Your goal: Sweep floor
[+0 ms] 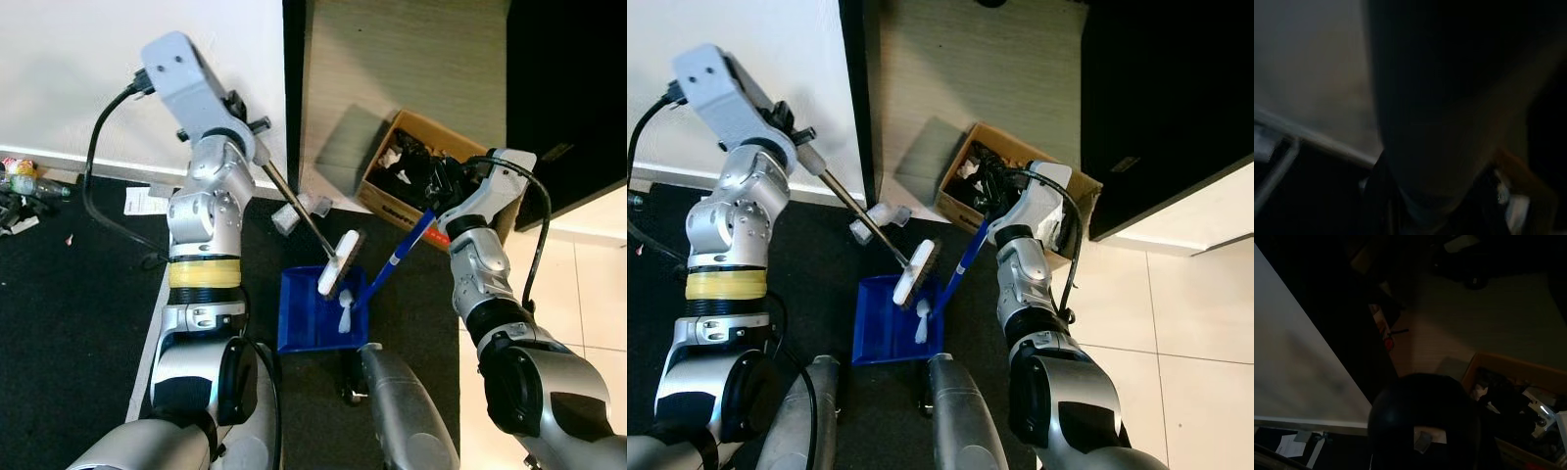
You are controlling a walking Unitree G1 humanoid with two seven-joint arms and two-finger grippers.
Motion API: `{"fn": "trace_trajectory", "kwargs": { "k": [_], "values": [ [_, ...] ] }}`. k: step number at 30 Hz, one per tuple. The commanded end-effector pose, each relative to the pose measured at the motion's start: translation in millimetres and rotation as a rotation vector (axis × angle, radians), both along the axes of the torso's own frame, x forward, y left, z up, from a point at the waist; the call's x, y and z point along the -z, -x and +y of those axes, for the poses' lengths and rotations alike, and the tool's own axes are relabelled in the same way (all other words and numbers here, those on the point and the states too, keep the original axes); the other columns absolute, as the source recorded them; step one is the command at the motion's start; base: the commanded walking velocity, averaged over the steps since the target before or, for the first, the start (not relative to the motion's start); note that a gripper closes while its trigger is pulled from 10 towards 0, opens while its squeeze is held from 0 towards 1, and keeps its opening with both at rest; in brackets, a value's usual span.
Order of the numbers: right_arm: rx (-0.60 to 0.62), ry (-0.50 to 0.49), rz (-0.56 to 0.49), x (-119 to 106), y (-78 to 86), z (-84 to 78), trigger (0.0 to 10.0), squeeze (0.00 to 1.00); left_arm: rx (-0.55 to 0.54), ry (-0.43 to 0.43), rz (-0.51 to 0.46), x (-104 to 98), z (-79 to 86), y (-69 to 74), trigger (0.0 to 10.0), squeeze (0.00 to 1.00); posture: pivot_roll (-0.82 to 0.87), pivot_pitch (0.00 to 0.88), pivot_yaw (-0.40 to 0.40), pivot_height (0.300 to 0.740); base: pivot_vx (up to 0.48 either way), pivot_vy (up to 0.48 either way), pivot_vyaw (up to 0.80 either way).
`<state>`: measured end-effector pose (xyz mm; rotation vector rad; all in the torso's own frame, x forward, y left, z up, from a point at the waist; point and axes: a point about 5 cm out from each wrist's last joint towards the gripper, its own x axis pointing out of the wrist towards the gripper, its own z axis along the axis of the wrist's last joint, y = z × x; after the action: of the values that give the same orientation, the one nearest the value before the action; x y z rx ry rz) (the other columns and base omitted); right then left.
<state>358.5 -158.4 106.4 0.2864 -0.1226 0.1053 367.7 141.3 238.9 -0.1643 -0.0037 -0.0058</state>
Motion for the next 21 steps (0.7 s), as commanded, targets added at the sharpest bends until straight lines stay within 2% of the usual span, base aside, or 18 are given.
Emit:
{"fn": "trace_trajectory", "kwargs": {
  "k": [1,3,4,5,6,9,13,16,17,19,20,21],
  "values": [
    [0.007,-0.036,0.107,23,8.8,-1.4,10.0,0.0,0.036,-0.095,-0.084,-21,3.7,1.6,10.0,0.0,0.05,0.237,-0.056,0.74,0.0,0.0,0.0],
    [0.015,-0.035,0.099,21,8.1,-4.7,10.0,0.0,0.055,-0.137,-0.153,-37,14.3,0.9,10.0,0.0,0.05,0.235,-0.055,0.74,0.0,0.0,0.0],
    [0.015,-0.035,0.099,21,8.1,-4.7,10.0,0.0,0.055,-0.137,-0.153,-37,14.3,0.9,10.0,0.0,0.05,0.235,-0.055,0.74,0.0,0.0,0.0],
    [0.031,-0.024,0.083,18,7.3,-10.9,10.0,0.0,0.015,-0.168,-0.233,-54,31.8,0.1,10.0,0.0,0.06,0.232,-0.053,0.74,0.0,0.0,0.0],
    [0.04,-0.016,0.075,16,6.9,-14.1,10.0,0.0,-0.013,-0.18,-0.271,-62,40.6,0.1,10.0,0.0,0.06,0.232,-0.053,0.74,0.0,0.0,0.0],
    [0.087,0.003,0.057,12,7.2,-26.2,10.0,0.0,-0.079,-0.236,-0.329,-70,58.7,1.3,10.0,0.0,0.06,0.232,-0.053,0.74,0.0,0.0,0.0],
    [0.209,0.024,0.023,4,8.8,-56.7,10.0,0.0,-0.124,-0.308,-0.363,-57,70.7,3.2,10.0,0.0,0.05,0.223,-0.042,0.74,0.0,0.0,0.0],
    [0.259,0.044,0.003,-1,9.9,-67.7,10.0,0.0,-0.112,-0.319,-0.356,-40,70.0,2.9,10.0,0.0,0.05,0.218,-0.039,0.74,0.0,0.0,0.0],
    [0.259,0.044,0.003,-1,9.9,-67.7,10.0,0.0,-0.112,-0.319,-0.356,-40,70.0,2.9,10.0,0.0,0.05,0.218,-0.039,0.74,0.0,0.0,0.0],
    [0.302,0.067,-0.01,-4,11.3,-75.9,10.0,0.0,-0.114,-0.286,-0.286,-14,69.5,1.1,10.0,0.0,0.04,0.214,-0.034,0.74,0.0,0.0,0.0],
    [0.302,0.067,-0.01,-4,11.3,-75.9,10.0,0.0,-0.114,-0.286,-0.286,-14,69.5,1.1,10.0,0.0,0.04,0.214,-0.034,0.74,0.0,0.0,0.0],
    [0.313,0.076,-0.012,-5,11.7,-78.6,10.0,0.0,-0.112,-0.27,-0.254,-3,69.1,0.1,10.0,0.0,0.04,0.207,-0.03,0.74,0.0,0.0,0.0]
  ]
}}
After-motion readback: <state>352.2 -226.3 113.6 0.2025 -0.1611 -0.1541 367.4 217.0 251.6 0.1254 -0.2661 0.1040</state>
